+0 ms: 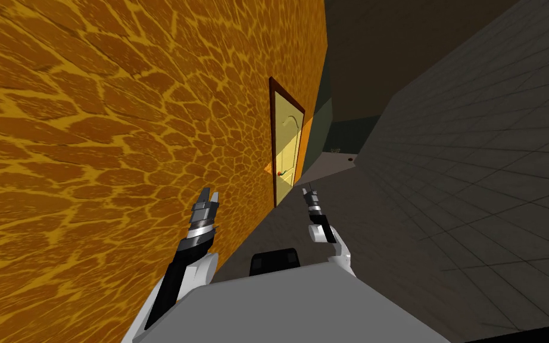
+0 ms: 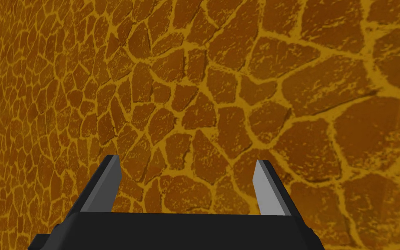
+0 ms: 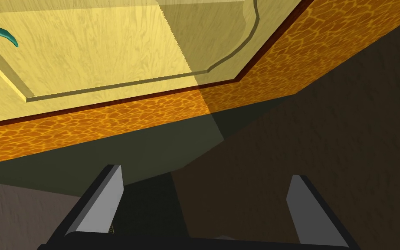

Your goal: Pull the door open

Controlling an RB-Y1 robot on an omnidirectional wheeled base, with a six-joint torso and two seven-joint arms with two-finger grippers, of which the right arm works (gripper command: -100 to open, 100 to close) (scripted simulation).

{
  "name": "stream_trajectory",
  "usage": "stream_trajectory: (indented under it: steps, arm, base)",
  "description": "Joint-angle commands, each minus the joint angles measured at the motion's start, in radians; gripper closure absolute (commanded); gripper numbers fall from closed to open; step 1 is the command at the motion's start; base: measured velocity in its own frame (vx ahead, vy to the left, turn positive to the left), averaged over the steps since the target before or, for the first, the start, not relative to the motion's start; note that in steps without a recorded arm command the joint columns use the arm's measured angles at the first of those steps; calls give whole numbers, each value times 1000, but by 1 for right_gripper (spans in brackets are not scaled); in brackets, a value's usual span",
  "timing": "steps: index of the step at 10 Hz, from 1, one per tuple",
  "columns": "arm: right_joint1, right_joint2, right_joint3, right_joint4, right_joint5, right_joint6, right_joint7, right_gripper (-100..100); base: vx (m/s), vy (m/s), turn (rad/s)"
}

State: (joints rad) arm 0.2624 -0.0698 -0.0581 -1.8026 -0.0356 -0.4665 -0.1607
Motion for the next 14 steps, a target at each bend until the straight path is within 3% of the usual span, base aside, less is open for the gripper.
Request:
stream_trajectory:
  steps: [1,14]
  arm:
    - [-20,-7,0,46,4,-11,-1,-100]
    - [-191,-64,1,415,42,-93,-9,-100]
  base:
    - [68,-100,112]
    - [67,-112,157]
